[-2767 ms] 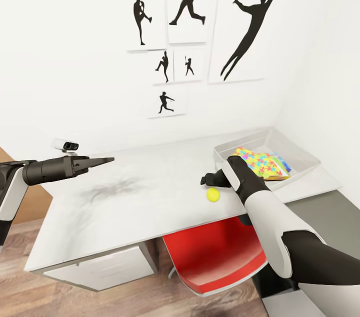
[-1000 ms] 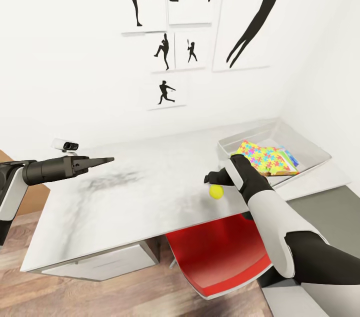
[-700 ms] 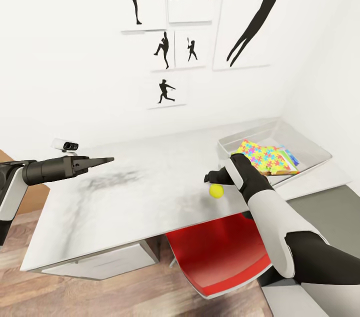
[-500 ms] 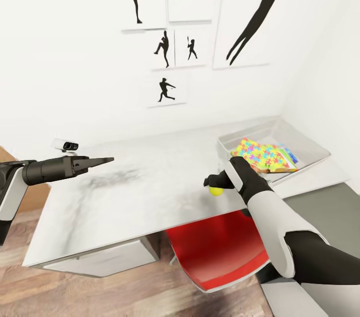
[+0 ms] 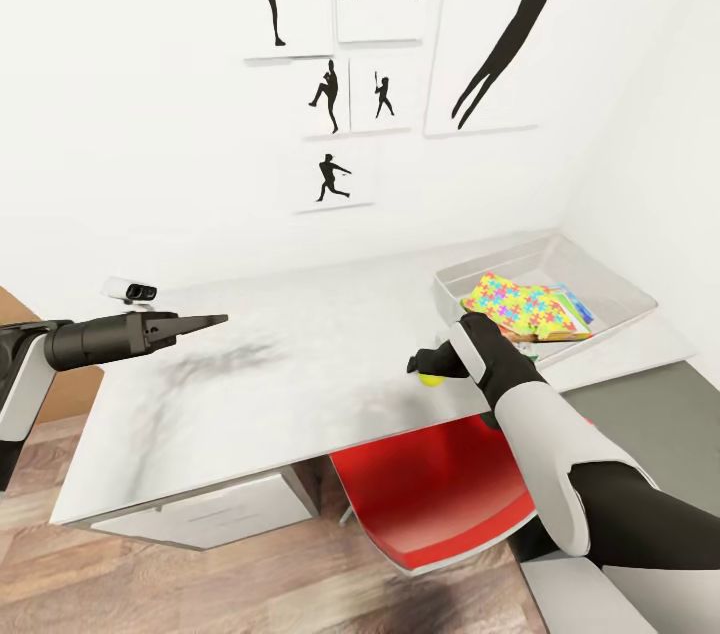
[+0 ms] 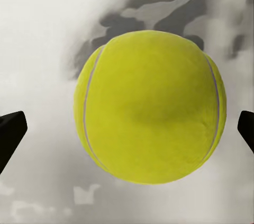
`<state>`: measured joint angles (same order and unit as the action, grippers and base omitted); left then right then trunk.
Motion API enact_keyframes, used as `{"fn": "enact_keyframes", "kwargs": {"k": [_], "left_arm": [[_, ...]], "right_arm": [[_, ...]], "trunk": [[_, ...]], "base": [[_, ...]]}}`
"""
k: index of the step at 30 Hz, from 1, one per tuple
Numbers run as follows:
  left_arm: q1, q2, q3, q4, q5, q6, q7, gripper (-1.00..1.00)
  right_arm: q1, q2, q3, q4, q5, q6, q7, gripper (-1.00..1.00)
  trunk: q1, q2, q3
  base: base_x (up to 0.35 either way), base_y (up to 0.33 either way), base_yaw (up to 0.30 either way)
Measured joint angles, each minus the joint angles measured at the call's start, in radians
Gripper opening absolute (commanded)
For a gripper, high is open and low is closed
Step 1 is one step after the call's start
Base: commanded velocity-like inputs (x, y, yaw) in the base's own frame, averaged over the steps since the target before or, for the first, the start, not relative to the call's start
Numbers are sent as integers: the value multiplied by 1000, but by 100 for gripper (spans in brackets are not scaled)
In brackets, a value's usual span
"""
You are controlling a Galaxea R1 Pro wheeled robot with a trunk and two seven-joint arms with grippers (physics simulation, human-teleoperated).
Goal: Put all the toys in the child's room - the three board games (two on the bed and one on the table), the two jigsaw puzzles on the table, and the tennis ball on the table - inside the toy box on the table in the child's room.
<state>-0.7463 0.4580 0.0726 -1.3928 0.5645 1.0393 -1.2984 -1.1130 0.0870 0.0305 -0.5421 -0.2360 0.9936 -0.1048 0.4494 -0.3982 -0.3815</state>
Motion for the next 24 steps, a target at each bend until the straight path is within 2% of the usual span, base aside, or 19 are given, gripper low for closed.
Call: {"fn": "enact_keyframes", "kwargs": {"k": [7, 8, 24], "left_arm": [[0, -1, 0, 0, 0, 0, 0, 100], [0, -1, 0, 0, 0, 0, 0, 100], [0, 0, 0, 0, -2, 0, 0, 100]], "right_arm": [[0, -1, 0, 0, -3, -1, 1, 100], [0, -1, 0, 0, -4, -2, 2, -100], [0, -1, 0, -2, -3, -6, 5, -100]], "trunk": [[0, 0, 0], [0, 0, 0], [0, 0, 0]], "base": [[0, 0, 0], [0, 0, 0], [0, 0, -3]]}}
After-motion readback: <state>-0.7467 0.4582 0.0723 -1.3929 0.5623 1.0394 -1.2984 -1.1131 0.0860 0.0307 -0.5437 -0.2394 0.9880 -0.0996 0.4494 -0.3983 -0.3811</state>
